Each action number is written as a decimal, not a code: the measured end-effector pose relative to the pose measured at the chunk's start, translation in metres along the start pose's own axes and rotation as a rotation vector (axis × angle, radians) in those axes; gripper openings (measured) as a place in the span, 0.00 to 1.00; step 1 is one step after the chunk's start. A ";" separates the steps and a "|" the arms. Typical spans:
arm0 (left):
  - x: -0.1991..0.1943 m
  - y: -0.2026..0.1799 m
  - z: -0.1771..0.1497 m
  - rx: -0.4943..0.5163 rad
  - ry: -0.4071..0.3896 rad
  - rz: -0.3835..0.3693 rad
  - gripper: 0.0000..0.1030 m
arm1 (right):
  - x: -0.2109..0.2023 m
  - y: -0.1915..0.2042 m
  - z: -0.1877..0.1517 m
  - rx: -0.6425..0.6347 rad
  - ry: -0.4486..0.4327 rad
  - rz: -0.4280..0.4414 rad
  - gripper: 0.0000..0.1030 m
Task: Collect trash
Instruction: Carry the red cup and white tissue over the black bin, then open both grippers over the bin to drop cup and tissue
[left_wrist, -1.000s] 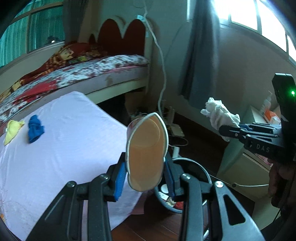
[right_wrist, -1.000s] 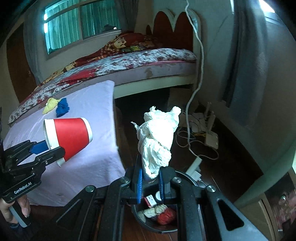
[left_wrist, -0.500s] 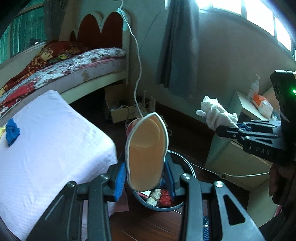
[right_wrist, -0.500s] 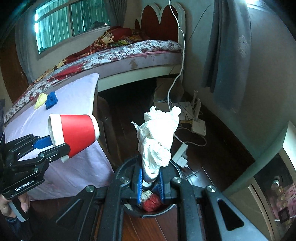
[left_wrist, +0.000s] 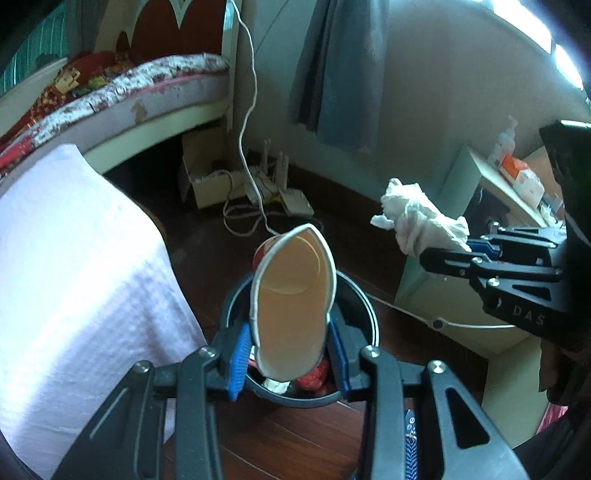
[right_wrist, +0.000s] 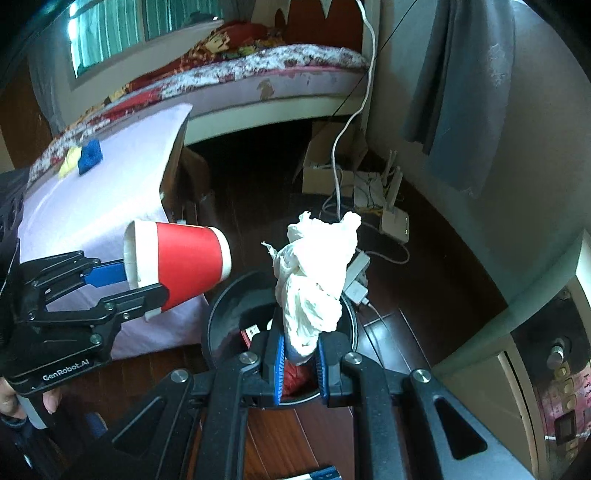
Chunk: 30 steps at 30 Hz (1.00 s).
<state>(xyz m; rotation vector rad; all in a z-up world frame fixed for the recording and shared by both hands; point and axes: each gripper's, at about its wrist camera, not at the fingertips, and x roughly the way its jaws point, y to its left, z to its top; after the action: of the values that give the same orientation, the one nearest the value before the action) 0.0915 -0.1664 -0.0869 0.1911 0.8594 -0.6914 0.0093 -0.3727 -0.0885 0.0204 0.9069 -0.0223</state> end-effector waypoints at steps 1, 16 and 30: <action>0.004 0.000 -0.002 -0.002 0.011 -0.002 0.38 | 0.005 0.001 -0.002 -0.005 0.012 0.003 0.15; 0.062 0.011 -0.020 -0.015 0.191 -0.044 0.38 | 0.091 0.020 -0.018 -0.122 0.224 0.040 0.15; 0.091 0.028 -0.026 -0.040 0.241 -0.101 0.79 | 0.142 0.022 -0.026 -0.211 0.356 -0.035 0.47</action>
<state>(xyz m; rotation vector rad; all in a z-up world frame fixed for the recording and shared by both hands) 0.1333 -0.1778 -0.1752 0.1990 1.1189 -0.7549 0.0771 -0.3512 -0.2157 -0.1930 1.2612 0.0457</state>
